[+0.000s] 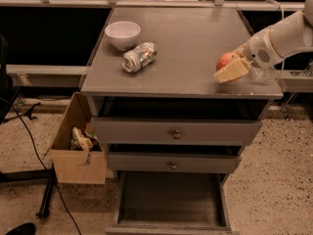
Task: Place apple into top drawer
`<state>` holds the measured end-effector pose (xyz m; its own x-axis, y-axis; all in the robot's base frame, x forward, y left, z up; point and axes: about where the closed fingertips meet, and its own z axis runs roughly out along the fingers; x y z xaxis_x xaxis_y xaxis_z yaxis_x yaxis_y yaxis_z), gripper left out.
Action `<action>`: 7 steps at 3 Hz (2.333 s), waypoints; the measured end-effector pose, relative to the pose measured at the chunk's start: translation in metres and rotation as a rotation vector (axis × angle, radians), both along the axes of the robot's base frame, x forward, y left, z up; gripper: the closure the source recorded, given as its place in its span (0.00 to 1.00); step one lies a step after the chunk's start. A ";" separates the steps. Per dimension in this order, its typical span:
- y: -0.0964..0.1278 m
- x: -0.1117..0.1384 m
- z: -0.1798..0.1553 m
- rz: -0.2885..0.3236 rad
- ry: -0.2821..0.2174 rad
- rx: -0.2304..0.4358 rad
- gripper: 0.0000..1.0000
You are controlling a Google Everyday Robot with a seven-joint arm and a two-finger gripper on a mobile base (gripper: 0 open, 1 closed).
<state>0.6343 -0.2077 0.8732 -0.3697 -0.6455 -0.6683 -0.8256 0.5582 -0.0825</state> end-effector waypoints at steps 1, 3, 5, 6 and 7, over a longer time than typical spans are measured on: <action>0.002 -0.015 0.003 0.024 -0.017 0.022 1.00; -0.013 -0.077 0.020 0.046 -0.079 0.071 1.00; -0.023 -0.123 0.014 0.053 -0.057 0.098 1.00; -0.022 -0.124 0.013 0.054 -0.057 0.099 1.00; -0.024 -0.143 -0.024 0.062 -0.037 0.127 1.00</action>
Offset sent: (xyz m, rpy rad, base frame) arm -0.0922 -0.0268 0.0281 0.0908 -0.1200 0.0345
